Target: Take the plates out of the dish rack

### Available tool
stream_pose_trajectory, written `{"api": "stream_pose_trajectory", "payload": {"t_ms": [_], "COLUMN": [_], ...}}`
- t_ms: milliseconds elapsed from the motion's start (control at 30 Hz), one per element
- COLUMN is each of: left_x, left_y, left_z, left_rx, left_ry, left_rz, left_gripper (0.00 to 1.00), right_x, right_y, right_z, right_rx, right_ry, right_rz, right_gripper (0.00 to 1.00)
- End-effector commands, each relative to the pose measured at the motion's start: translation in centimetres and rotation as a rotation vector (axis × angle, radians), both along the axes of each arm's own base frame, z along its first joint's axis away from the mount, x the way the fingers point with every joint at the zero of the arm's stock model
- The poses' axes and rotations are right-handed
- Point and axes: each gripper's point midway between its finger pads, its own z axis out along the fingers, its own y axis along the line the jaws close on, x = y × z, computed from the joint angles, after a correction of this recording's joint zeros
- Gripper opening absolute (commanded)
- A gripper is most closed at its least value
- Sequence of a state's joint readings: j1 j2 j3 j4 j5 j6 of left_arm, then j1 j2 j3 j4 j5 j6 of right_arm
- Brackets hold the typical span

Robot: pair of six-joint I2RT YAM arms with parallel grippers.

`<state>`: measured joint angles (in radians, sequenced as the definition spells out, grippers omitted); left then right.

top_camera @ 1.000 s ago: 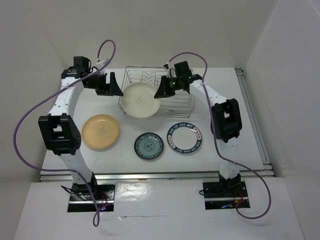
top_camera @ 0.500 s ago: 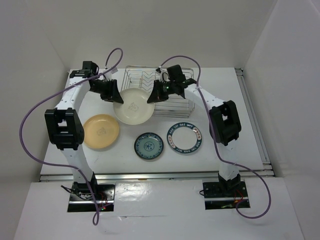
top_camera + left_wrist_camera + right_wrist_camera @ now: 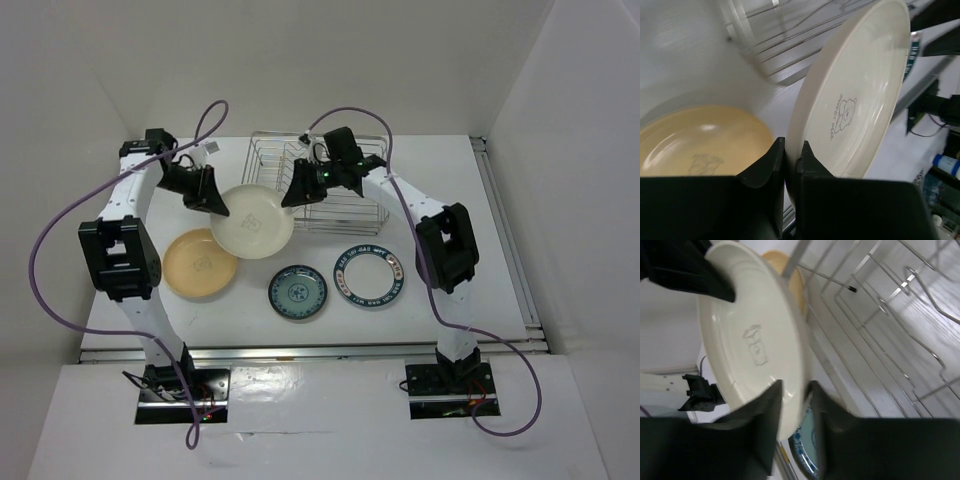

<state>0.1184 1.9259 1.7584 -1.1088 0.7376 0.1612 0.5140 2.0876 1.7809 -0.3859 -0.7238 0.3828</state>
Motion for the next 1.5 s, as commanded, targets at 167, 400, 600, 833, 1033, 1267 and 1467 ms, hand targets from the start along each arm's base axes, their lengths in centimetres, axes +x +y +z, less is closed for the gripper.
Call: {"api": "stream_pose_trajectory", "payload": {"t_ms": [167,400,600,833,1033,1267,1467], "left_x": [-3.9,-7.1,-7.8,-7.8,-8.4,-8.4,-7.7], "left_y": [10.2,14.5,14.9,15.9,17.0,17.8,18.1], "left_z": [2.7,-2.5,-6.9,-9.2,-9.7,-8.8,-7.5], "left_rx": [0.128,0.216,0.226,0.266,0.336,0.457,0.566], "left_ry": [-0.081,0.026,0.123,0.191,0.218,0.198,0.145], "left_rz": [0.128,0.198,0.229,0.246,0.249,0.219,0.214], "left_gripper": [0.00,0.00,0.00,0.20,0.57,0.66,0.66], "right_x": [0.5,0.9,1.0,0.7,0.6,0.9,0.9], "right_y": [1.9,1.3,0.6,-0.2,-0.4,-0.7,-1.2], "right_z": [8.8,10.8,10.4,10.5,10.5,10.5,10.2], "right_rx": [0.135,0.121,0.103,0.089,0.087,0.086,0.055], "right_ry": [-0.208,-0.300,-0.292,-0.293,-0.301,-0.302,-0.295], "right_rz": [0.067,0.044,0.032,0.019,0.023,0.014,-0.006], "right_gripper": [0.59,0.63,0.63,0.63,0.63,0.63,0.63]}}
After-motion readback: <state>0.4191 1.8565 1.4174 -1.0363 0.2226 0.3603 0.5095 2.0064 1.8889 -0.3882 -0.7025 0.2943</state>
